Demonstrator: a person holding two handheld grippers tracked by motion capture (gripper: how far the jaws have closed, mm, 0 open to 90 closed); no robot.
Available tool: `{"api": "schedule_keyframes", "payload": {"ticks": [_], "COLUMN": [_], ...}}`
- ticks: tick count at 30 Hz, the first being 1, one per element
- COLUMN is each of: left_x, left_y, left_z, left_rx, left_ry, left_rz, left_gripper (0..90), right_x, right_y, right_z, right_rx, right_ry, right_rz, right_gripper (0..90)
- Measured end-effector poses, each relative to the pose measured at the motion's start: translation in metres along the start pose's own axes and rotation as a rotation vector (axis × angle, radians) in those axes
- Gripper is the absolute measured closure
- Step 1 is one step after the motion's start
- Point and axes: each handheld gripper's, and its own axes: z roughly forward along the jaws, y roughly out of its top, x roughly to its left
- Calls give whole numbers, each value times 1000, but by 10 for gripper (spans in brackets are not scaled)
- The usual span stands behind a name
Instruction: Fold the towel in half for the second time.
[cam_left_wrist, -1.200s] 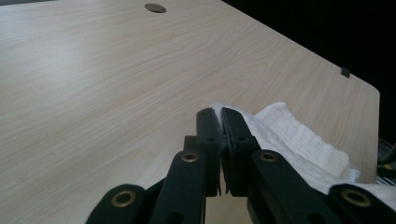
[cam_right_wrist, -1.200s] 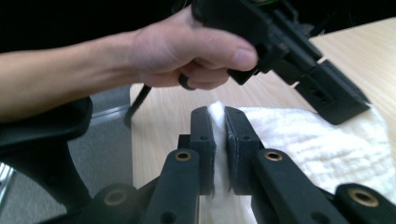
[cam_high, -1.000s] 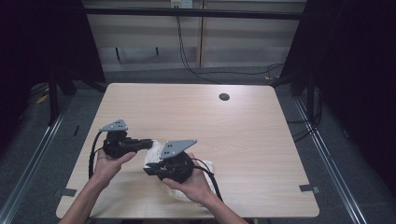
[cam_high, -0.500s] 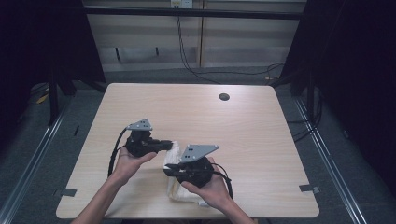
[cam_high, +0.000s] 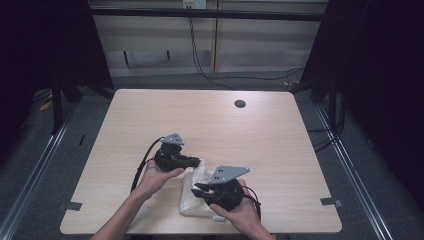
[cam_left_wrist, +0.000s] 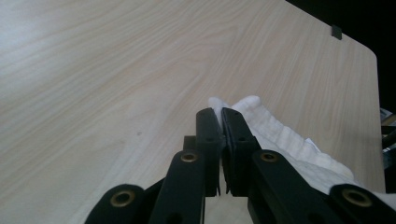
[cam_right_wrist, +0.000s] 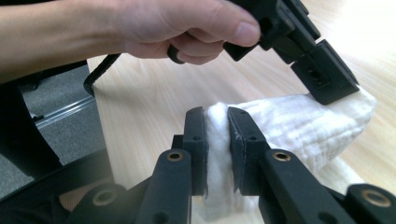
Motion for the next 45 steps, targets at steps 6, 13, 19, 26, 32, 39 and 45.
{"api": "schedule_keyframes", "payload": {"ticks": [6, 13, 19, 26, 32, 39, 45], "left_x": [-2, -3, -4, -7, -13, -18, -25], "left_y": [1, -2, 0, 2, 4, 10, 11], "left_z": [13, 33, 44, 57, 61, 46, 30], "left_rx": [0, 38, 36, 31, 21, -76, -36], "left_ry": [-13, -31, -52, -90, -110, -109, -59], "left_rz": [-7, -15, -42, -56, -52, -46, -5], "left_gripper": [865, 860, 845, 838, 688, 394, 347], "right_x": [-1, -9, -16, -20, -25, -32, -31], "right_y": [-16, -37, -49, -60, -67, -69, -66], "right_z": [-2, -2, -11, -20, -27, -35, -37], "right_rx": [38, 85, 109, 125, 146, 126, 145], "right_ry": [-19, -15, -35, -37, -34, -64, -94], "right_rz": [16, 35, 41, 34, 43, 82, 90], "right_gripper": [792, 774, 719, 714, 653, 565, 489]}}
